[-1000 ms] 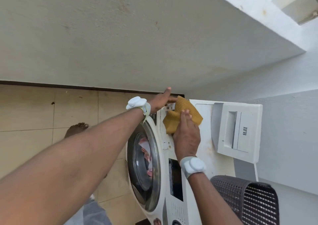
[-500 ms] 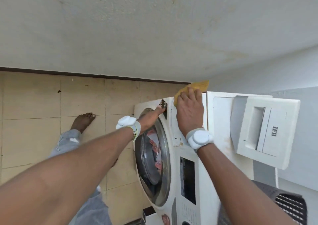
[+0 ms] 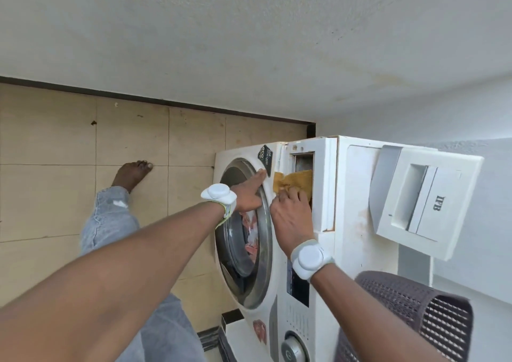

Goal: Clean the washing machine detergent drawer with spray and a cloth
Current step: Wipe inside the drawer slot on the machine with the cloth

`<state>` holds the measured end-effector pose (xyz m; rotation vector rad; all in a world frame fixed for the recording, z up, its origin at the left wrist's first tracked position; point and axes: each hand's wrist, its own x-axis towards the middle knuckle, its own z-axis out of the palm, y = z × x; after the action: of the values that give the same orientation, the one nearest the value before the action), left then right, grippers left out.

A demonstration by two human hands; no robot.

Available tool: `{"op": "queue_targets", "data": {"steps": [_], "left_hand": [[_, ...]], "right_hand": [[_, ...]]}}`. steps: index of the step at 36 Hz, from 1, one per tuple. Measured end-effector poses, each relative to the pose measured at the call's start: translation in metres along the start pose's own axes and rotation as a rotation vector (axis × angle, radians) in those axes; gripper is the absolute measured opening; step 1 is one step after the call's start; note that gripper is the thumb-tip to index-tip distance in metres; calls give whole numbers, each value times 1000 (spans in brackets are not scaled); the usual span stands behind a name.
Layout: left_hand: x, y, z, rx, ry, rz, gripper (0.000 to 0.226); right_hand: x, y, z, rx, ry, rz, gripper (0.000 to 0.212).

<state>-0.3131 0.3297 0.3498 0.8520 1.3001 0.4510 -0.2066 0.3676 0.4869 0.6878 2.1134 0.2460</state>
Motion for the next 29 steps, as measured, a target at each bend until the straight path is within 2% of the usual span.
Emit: {"op": "queue_targets", "data": {"steps": [2, 6, 10, 15, 19, 23, 25, 29], "left_hand": [[-2, 5, -3, 37, 5, 6, 96], [-1, 12, -10, 78, -17, -35, 92], [-2, 16, -9, 125, -15, -39, 97], [-5, 16, -8, 101, 10, -34, 104], [-4, 13, 0, 39, -2, -29, 103], [-13, 14, -5, 103, -17, -58, 113], [-19, 20, -5, 118, -13, -55, 110], [-13, 17, -3, 138, 14, -52, 119]], "right_hand": [[-9, 3, 2, -41, 9, -14, 31], [5, 4, 14, -30, 63, 1, 59], [29, 4, 20, -13, 98, 54, 71], [61, 1, 3, 1, 219, 149, 63], [26, -13, -4, -85, 127, 97, 45], [-33, -28, -1, -162, -6, -8, 22], [-50, -31, 3, -190, 13, -1, 30], [-56, -33, 19, -175, 59, 58, 59]]}}
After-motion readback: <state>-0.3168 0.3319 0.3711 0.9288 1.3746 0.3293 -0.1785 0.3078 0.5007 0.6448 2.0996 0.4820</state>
